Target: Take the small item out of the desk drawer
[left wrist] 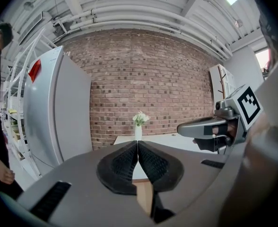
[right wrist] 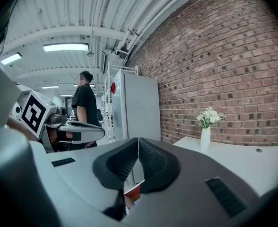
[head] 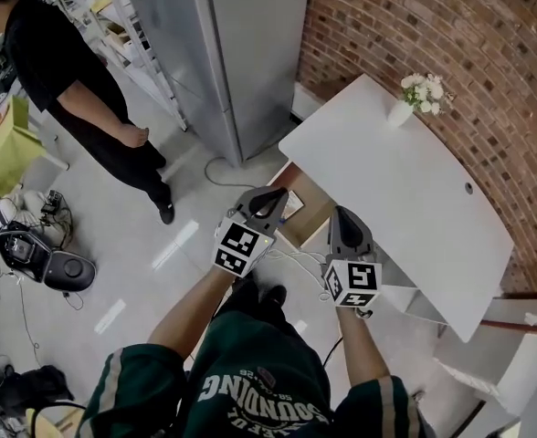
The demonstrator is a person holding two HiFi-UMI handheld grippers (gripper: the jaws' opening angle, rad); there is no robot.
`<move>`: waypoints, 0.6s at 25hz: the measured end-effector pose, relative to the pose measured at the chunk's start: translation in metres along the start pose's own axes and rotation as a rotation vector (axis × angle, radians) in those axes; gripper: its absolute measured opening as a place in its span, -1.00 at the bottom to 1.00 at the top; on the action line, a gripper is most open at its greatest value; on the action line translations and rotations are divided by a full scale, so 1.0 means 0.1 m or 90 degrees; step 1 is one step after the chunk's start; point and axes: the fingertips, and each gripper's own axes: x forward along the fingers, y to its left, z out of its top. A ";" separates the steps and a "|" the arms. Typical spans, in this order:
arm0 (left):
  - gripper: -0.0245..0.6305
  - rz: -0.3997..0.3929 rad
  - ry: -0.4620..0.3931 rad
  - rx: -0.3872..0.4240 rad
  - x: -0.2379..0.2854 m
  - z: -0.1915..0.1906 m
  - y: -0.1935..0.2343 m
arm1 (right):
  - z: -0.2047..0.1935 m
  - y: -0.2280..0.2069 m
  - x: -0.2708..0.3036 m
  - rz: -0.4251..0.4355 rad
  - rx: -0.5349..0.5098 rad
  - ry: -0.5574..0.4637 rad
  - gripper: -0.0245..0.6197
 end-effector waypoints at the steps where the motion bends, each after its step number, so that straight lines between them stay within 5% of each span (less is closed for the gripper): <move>1: -0.87 0.000 0.007 0.000 0.01 -0.03 0.01 | -0.04 0.00 0.01 0.001 0.003 0.004 -0.85; 15: -0.87 -0.030 0.046 -0.022 0.42 -0.50 0.22 | -0.44 -0.17 0.38 -0.017 0.014 0.058 -0.85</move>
